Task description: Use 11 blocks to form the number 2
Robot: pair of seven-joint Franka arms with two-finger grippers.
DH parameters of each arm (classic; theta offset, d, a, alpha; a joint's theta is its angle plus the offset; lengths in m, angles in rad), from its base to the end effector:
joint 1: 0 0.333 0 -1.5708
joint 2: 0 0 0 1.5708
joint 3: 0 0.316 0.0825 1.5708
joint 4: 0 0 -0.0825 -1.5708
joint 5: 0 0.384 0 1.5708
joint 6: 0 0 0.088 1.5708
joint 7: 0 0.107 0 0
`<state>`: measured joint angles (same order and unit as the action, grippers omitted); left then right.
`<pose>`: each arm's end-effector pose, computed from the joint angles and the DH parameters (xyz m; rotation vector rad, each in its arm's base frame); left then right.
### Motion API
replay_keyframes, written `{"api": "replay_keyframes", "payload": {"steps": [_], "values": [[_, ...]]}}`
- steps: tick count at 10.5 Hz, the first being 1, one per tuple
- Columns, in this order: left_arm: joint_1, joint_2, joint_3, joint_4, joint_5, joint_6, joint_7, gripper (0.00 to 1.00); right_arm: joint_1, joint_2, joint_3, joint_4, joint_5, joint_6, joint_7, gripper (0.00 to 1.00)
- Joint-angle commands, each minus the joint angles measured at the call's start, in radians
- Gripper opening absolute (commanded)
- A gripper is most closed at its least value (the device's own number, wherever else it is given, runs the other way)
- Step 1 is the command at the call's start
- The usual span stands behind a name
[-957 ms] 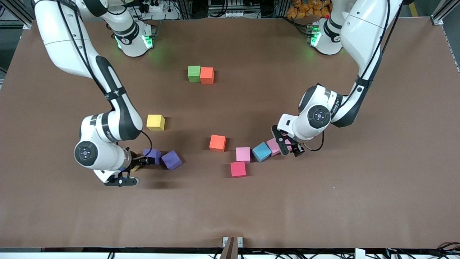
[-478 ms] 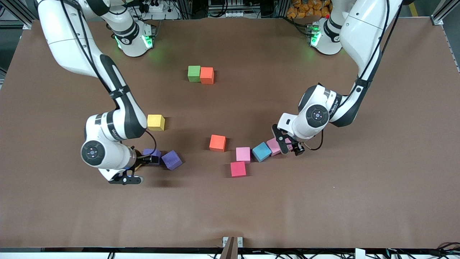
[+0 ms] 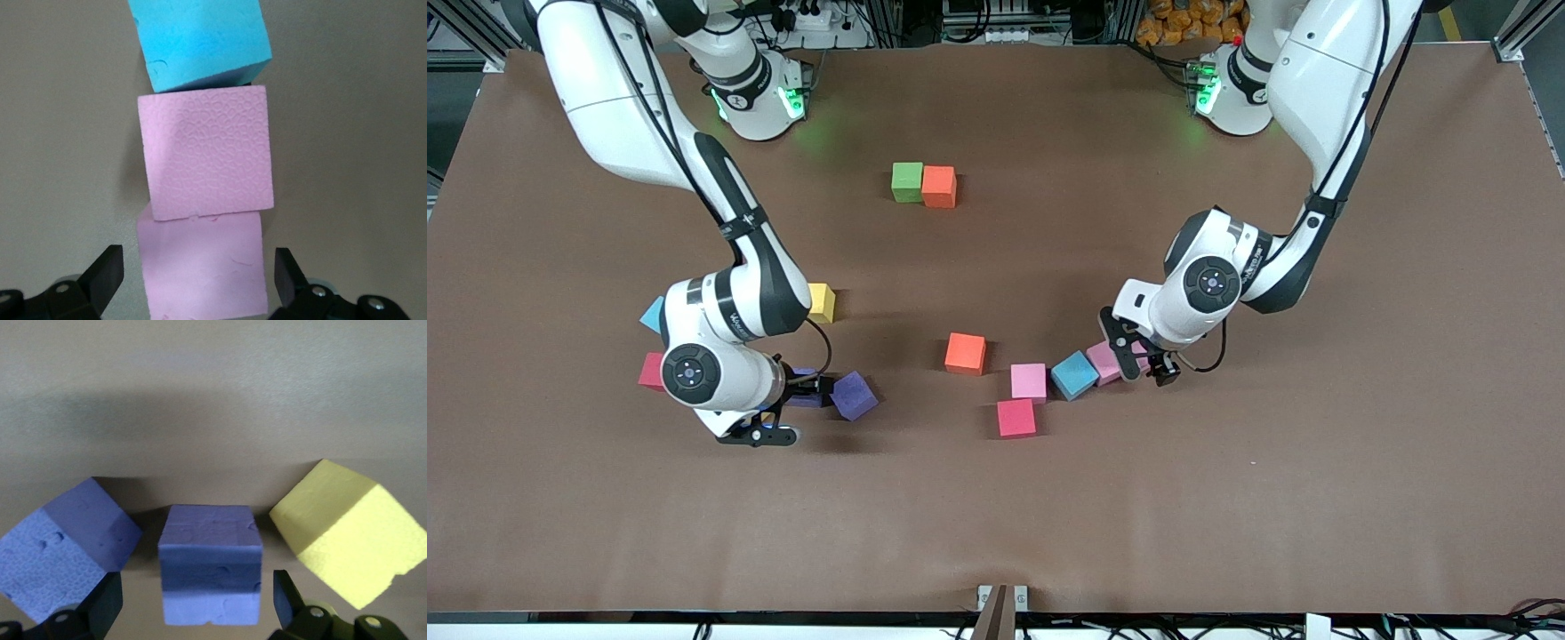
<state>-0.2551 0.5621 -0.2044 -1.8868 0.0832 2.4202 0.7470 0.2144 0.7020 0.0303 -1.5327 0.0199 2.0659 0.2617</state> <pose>0.5704 -0.2749 0.2108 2.5117 -1.7926 -0.0109 0.6691 0.1651 0.2293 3.1229 -0.0522 -0.2699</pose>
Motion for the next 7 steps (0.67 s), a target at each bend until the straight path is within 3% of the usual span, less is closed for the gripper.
{"api": "replay_keyframes", "payload": {"steps": [1, 7], "values": [[0.002, -0.001, -0.003, -0.009, 0.029, 0.022, -0.023, 1.0, -0.039, -0.006, 0.011, -0.009, -0.014, -0.003, -0.028, 1.0], [0.007, -0.004, -0.003, -0.029, 0.047, 0.023, -0.023, 0.98, -0.021, -0.012, 0.016, -0.015, -0.002, -0.006, -0.012, 1.0]]}}
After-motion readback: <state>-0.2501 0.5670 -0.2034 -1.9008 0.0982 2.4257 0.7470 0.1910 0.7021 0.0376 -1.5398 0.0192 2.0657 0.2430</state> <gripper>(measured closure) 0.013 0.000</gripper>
